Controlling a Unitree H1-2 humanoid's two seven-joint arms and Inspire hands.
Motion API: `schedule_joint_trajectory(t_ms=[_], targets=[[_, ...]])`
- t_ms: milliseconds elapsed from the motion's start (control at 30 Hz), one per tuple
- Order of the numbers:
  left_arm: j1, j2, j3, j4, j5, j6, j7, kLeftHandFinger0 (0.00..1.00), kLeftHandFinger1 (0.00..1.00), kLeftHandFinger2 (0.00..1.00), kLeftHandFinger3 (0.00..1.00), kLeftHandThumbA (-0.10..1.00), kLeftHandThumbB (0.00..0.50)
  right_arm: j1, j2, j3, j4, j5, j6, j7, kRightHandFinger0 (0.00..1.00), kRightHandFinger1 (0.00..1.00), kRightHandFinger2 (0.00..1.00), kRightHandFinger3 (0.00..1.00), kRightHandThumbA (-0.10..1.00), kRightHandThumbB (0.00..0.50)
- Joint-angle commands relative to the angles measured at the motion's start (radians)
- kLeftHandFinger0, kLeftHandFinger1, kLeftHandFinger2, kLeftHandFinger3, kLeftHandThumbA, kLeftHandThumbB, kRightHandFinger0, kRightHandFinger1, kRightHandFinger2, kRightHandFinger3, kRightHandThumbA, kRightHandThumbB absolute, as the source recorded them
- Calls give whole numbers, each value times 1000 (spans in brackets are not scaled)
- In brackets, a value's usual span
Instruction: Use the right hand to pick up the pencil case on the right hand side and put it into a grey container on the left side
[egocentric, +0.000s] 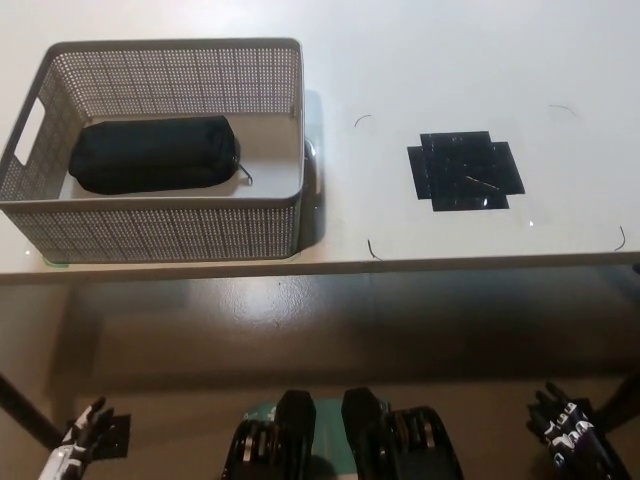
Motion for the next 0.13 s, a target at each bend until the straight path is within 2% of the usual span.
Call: schedule_joint_trajectory(t_ms=[0,100], targets=[[-12,-2,58,-50,-205,74,-55,1000,1000,1000,1000,1000,327,-30,-26,-13,-5,69,-98,82,1000,1000,1000,1000,1000,342],[-8,-3,56,-58,-202,81,-63,1000,1000,1000,1000,1000,308,-15,-30,-10,-15,63,-89,78,1000,1000,1000,1000,1000,344]])
